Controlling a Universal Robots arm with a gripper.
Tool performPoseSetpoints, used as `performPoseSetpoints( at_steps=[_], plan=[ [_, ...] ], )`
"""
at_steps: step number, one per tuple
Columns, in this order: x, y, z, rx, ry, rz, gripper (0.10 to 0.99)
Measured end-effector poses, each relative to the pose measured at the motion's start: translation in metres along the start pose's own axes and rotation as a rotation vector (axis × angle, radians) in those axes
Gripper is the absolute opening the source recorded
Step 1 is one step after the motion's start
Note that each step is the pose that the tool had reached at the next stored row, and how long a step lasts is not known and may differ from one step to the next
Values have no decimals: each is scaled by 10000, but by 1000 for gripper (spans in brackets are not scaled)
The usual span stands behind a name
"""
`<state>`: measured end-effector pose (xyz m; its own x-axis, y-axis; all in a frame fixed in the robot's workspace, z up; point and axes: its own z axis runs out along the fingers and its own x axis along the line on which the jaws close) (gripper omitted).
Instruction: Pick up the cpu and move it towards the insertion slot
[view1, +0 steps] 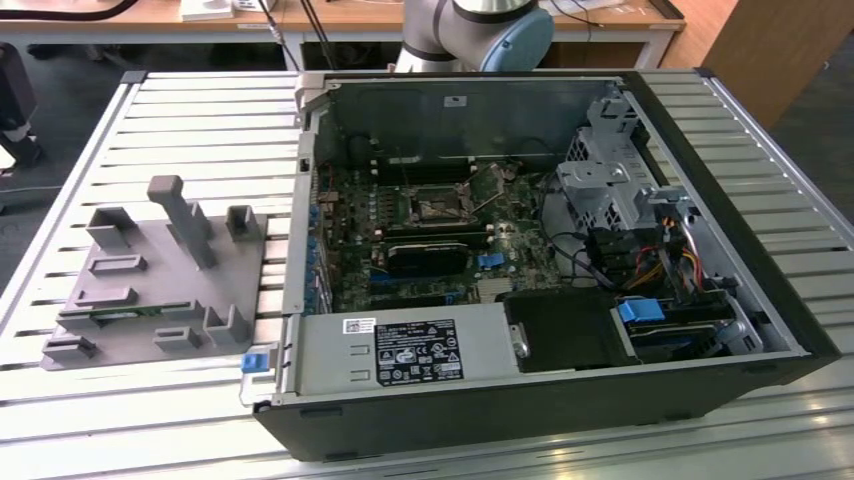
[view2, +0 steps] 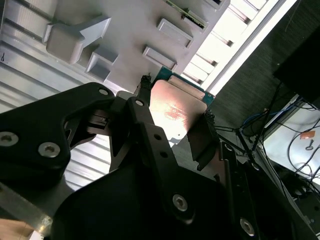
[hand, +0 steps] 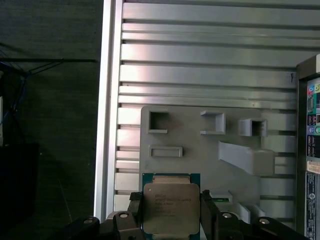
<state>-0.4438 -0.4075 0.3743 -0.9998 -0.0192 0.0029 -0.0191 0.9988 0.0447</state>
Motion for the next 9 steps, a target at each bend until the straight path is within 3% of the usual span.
performPoseSetpoints(
  at_steps=[9],
  plan=[
    [0, 1, -32, 0, 0, 0, 541]
  ],
)
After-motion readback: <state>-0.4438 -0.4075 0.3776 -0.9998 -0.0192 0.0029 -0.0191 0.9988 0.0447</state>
